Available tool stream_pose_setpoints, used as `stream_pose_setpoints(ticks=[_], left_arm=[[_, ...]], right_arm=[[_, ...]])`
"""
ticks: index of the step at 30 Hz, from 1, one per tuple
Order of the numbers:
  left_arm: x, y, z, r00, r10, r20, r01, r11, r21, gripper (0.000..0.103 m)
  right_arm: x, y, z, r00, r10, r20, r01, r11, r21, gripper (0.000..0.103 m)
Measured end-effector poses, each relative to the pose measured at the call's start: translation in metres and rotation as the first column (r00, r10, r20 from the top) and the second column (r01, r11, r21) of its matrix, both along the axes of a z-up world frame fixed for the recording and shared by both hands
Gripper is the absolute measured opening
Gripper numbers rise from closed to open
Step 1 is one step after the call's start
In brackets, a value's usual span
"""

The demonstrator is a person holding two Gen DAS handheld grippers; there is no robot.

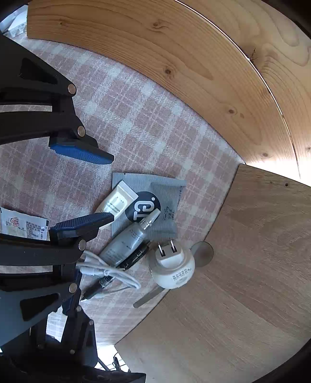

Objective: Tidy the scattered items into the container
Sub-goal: 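Close the right tool on the end of a white USB cable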

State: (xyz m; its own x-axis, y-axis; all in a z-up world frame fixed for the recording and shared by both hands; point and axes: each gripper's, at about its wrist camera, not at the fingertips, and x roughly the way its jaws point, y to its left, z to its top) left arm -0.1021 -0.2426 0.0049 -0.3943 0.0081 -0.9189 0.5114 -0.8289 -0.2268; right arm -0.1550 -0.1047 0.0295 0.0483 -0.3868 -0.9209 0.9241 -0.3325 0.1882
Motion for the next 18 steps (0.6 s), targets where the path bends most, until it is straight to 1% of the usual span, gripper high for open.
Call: stream_pose_setpoints(ticks=[2,4,7,9,10,11,12,15,18], left_arm=[[-0.003,0.004,-0.004,1.0,0.003,0.017,-0.003,1.0,0.003,0.039],[-0.007,0.008,-0.004,0.999,0.01,0.033,-0.009,0.999,-0.036,0.04],[-0.017,0.015,-0.003,0.998,0.017,0.057,-0.012,0.997,-0.077,0.041],[-0.024,0.021,-0.002,0.998,0.01,0.067,-0.005,0.998,-0.07,0.041],[-0.027,0.023,-0.002,0.997,0.006,0.077,0.0,0.997,-0.075,0.043],[-0.03,0.026,-0.002,0.996,0.009,0.088,-0.001,0.996,-0.089,0.049],[-0.032,0.027,-0.002,0.996,0.015,0.093,-0.006,0.996,-0.091,0.05],[-0.031,0.029,0.004,0.997,0.034,0.064,-0.031,0.999,-0.041,0.05],[-0.032,0.039,0.007,0.997,0.004,0.071,0.0,0.998,-0.061,0.05]], right_arm=[[-0.001,0.011,0.002,0.999,-0.033,0.027,0.033,0.999,-0.019,0.007],[0.001,0.022,0.006,0.998,-0.059,0.031,0.06,0.998,-0.034,0.005],[0.0,0.035,0.011,0.994,-0.082,0.068,0.086,0.994,-0.06,0.005],[-0.001,0.042,0.014,0.993,-0.099,0.069,0.104,0.992,-0.069,0.005],[-0.002,0.045,0.015,0.991,-0.108,0.075,0.113,0.991,-0.072,0.005],[-0.002,0.048,0.016,0.991,-0.113,0.079,0.118,0.99,-0.073,0.005],[-0.003,0.05,0.015,0.99,-0.117,0.079,0.123,0.99,-0.072,0.005],[-0.004,0.056,0.017,0.987,-0.132,0.091,0.14,0.987,-0.082,0.005],[-0.005,0.066,0.022,0.984,-0.142,0.107,0.153,0.983,-0.101,0.005]])
